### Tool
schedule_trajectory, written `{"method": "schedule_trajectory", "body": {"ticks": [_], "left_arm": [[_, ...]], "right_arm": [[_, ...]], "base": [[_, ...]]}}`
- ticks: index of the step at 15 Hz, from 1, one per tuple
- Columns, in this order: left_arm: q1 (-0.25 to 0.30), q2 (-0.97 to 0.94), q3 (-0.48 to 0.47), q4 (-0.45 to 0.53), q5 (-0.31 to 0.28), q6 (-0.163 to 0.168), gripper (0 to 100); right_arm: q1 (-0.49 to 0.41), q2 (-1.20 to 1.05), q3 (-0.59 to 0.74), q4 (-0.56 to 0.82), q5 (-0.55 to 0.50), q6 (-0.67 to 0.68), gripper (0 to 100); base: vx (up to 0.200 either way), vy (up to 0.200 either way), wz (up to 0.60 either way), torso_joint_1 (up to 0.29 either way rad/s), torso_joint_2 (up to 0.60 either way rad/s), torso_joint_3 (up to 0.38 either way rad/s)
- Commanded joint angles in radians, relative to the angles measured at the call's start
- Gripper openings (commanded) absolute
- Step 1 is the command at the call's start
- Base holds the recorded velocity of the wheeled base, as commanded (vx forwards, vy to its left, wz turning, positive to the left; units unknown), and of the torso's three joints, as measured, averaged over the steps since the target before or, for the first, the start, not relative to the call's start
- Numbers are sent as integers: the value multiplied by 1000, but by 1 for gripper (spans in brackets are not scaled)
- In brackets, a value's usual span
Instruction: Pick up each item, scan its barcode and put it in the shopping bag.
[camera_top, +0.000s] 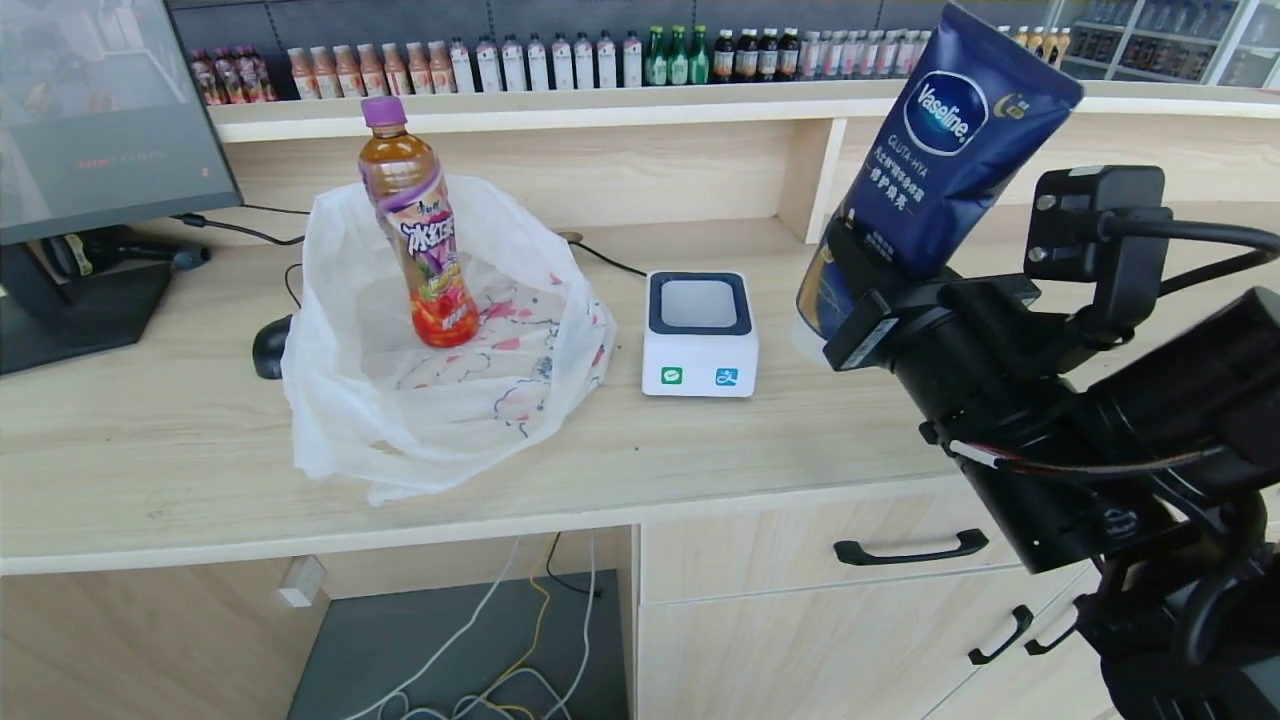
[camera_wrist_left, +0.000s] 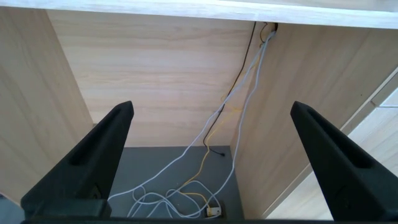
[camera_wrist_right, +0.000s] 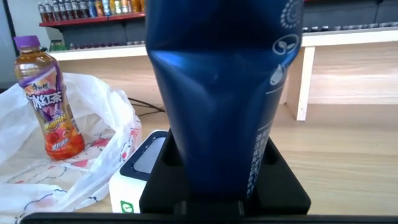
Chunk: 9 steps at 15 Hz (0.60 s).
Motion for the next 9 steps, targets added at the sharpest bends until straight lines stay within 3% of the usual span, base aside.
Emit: {"method": "schedule_trajectory", "body": {"ticks": [1, 5, 9], "left_arm": [[0, 0, 0, 0, 0, 0, 100], [0, 0, 0, 0, 0, 0, 100], [0, 0, 0, 0, 0, 0, 100]], "right_arm": [[8, 28, -40, -1, 1, 10, 0], [14, 117, -284, 14, 6, 101, 0], [31, 131, -371, 122, 9, 251, 0]], "base": [[0, 0, 0, 0, 0, 0], [0, 0, 0, 0, 0, 0], [0, 0, 0, 0, 0, 0]]}}
